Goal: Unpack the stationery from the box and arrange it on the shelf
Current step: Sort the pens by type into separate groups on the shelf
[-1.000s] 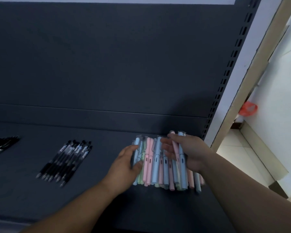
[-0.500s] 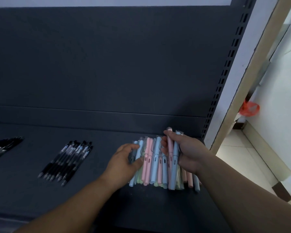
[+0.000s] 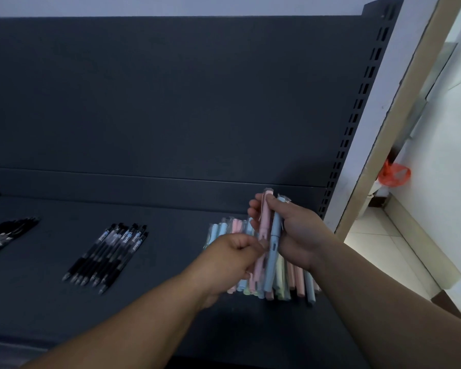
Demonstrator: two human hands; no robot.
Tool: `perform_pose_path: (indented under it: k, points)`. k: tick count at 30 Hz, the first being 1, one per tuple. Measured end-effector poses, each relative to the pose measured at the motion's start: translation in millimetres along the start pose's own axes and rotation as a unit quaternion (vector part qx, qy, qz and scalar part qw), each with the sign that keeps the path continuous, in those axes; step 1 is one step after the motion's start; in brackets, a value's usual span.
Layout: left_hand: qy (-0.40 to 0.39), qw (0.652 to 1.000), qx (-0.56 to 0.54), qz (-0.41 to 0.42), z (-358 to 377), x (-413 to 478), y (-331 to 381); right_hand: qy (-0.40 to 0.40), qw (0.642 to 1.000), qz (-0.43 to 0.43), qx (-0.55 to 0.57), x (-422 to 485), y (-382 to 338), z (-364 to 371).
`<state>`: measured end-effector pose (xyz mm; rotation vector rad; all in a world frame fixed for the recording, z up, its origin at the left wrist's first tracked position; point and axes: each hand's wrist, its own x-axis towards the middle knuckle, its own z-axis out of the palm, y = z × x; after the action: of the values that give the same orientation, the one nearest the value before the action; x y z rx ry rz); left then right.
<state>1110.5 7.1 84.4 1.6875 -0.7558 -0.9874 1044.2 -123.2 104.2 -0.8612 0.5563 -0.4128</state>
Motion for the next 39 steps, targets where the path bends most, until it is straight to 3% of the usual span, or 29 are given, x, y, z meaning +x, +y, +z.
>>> perform_pose_path:
  k: [2, 5, 12, 17, 19, 22, 24, 28, 31, 34, 39]
  points:
    - [0.046, 0.999, 0.026, 0.014, -6.1, 2.0, -1.8, 0.031, 0.991, -0.018, -0.131, -0.7, -1.5, -5.2]
    - [0.146, 0.979, 0.139, 0.036, -20.6, 5.7, -7.5, 0.105, 0.949, -0.009, -0.296, -1.7, -4.9, -18.7]
    - [0.201, 0.940, 0.272, 0.045, -29.6, 9.0, -26.7, 0.164, 0.949, 0.004, -0.268, 13.2, -7.7, -30.6]
    - [0.192, 0.910, 0.350, 0.109, -28.8, 8.5, -42.1, 0.163, 0.888, -0.048, -0.427, 6.5, 3.7, -34.1]
    - [0.155, 0.904, 0.375, 0.132, -33.5, 7.0, -51.8, 0.129, 0.851, -0.071, -0.504, -6.3, 10.5, -39.7]
    - [0.045, 0.922, 0.367, 0.117, -41.5, 3.0, -65.2, 0.047, 0.762, -0.086, -0.641, -25.1, 23.2, -52.2]
    - [0.002, 0.916, 0.384, 0.120, -45.6, 2.7, -73.2, 0.003, 0.715, -0.072, -0.695, -31.9, 31.8, -60.1]
    - [-0.010, 0.886, 0.445, 0.131, -46.6, 6.5, -78.4, -0.038, 0.629, -0.082, -0.772, -31.2, 44.5, -76.7]
    - [0.017, 0.885, 0.448, 0.129, -40.1, 10.1, -76.1, -0.021, 0.592, -0.101, -0.799, -25.2, 50.5, -82.2]
    - [0.049, 0.881, 0.451, 0.136, -34.7, 14.3, -75.9, -0.008, 0.587, -0.105, -0.803, -20.1, 55.0, -84.8]
    - [0.038, 0.886, 0.449, 0.107, -28.2, 17.6, -76.4, -0.021, 0.621, -0.107, -0.776, -19.2, 57.3, -85.1]
